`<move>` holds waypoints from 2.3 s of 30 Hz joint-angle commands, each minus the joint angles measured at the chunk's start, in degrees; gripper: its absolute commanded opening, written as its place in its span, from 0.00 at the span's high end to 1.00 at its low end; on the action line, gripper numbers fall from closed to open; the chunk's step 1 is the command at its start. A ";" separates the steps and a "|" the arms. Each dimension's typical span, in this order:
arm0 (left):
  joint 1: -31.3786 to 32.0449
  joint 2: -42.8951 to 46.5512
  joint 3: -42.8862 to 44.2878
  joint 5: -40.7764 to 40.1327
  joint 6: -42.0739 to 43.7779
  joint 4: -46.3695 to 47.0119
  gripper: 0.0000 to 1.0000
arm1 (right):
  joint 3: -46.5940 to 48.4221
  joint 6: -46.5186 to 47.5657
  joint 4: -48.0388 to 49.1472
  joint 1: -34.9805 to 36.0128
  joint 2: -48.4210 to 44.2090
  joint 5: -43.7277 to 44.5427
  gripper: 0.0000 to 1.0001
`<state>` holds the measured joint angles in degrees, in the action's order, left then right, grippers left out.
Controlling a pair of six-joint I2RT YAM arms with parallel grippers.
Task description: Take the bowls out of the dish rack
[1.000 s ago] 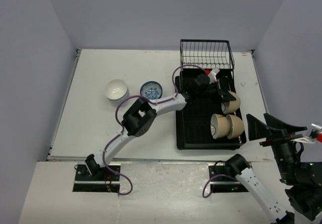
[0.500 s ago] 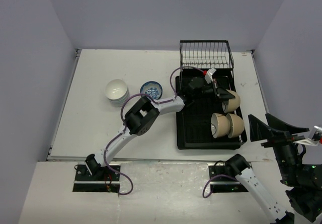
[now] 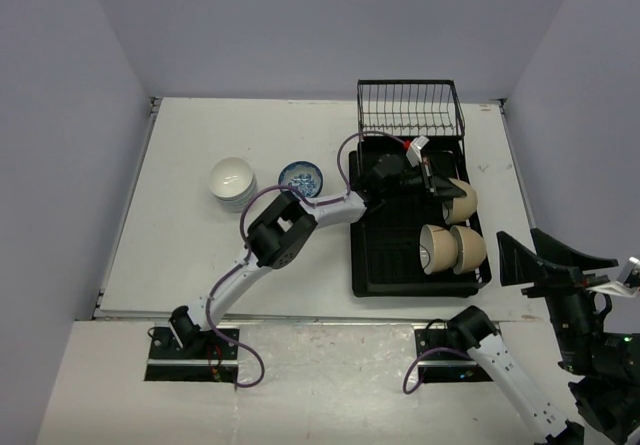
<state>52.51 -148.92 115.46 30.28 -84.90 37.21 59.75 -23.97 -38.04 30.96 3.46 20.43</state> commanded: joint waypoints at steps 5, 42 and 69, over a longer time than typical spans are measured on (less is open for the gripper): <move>-1.01 -2.16 1.44 0.57 -7.55 11.11 1.00 | -0.77 1.03 2.27 -0.02 -1.09 -0.30 0.01; -2.59 -4.63 0.58 -1.19 -16.87 30.89 1.00 | -1.65 1.47 3.32 -0.02 -2.32 -1.97 0.01; -4.61 3.90 -10.25 0.74 -7.65 15.25 1.00 | -2.09 1.99 3.32 -0.02 -3.20 -1.97 0.01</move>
<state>49.98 -147.74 106.87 33.47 -94.39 54.76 57.76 -23.03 -36.32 30.96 0.69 19.31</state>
